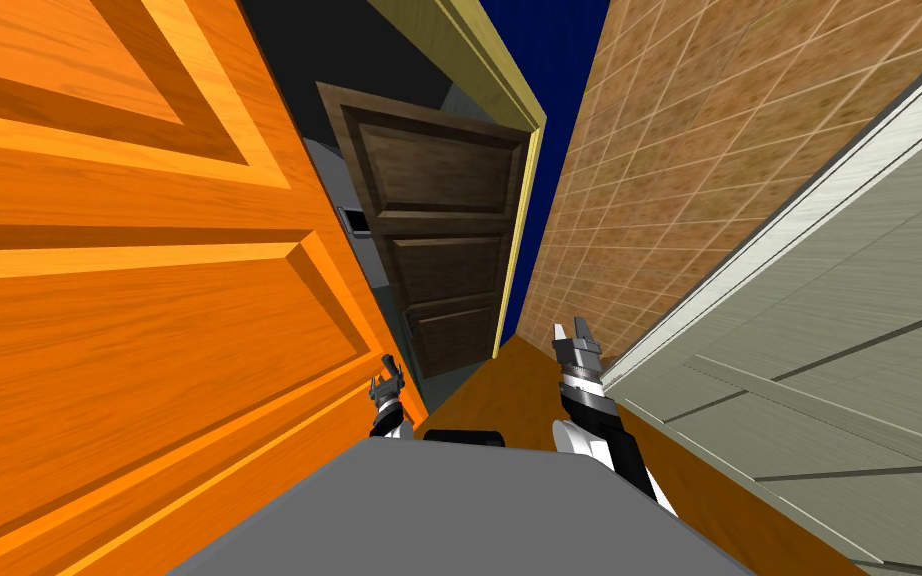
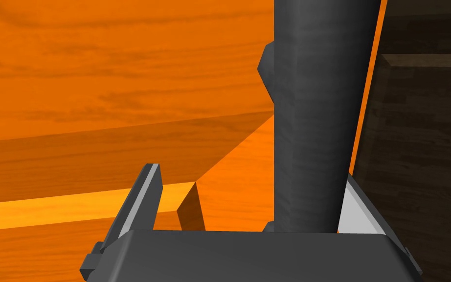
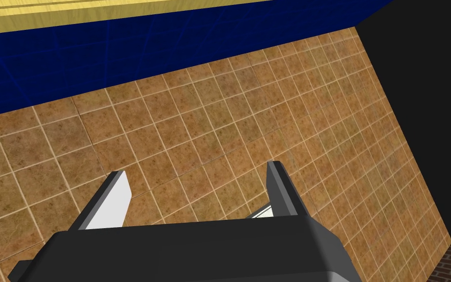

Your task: Push the door open

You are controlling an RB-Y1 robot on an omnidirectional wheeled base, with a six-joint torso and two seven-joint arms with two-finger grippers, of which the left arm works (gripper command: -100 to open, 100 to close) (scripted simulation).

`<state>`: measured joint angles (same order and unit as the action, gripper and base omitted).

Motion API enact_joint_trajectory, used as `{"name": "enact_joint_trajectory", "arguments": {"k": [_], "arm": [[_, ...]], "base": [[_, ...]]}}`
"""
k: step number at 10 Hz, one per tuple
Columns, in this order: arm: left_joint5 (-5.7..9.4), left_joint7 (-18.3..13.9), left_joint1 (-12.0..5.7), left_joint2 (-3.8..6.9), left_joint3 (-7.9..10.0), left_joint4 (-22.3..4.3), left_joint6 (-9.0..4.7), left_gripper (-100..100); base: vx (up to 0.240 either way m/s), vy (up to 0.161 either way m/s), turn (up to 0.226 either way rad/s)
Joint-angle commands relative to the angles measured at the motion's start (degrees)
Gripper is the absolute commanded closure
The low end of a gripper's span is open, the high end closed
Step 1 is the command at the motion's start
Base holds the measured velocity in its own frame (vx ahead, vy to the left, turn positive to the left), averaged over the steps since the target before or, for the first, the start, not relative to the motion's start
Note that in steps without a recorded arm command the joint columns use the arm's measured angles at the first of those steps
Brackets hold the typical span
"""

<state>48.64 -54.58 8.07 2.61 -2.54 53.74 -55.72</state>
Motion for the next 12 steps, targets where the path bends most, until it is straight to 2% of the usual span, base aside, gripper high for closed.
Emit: {"name": "enact_joint_trajectory", "arguments": {"k": [1,8,9,11,12], "arm": [[0.61,0.13,1.29,1.16,1.62,-0.42,-0.79,100],[0.61,0.13,1.29,1.16,1.62,-0.42,-0.79,100],[1.05,0.52,0.57,1.46,0.65,-0.01,-0.23,100],[1.91,0.78,0.12,2.33,1.14,-1.55,-1.12,100],[1.91,0.78,0.12,2.33,1.14,-1.55,-1.12,100]], "base": [[0.014,0.007,0.037],[0.001,-0.003,-0.006],[-0.038,-0.024,-0.033],[-0.064,0.007,-0.014],[-0.054,0.021,-0.005]]}}
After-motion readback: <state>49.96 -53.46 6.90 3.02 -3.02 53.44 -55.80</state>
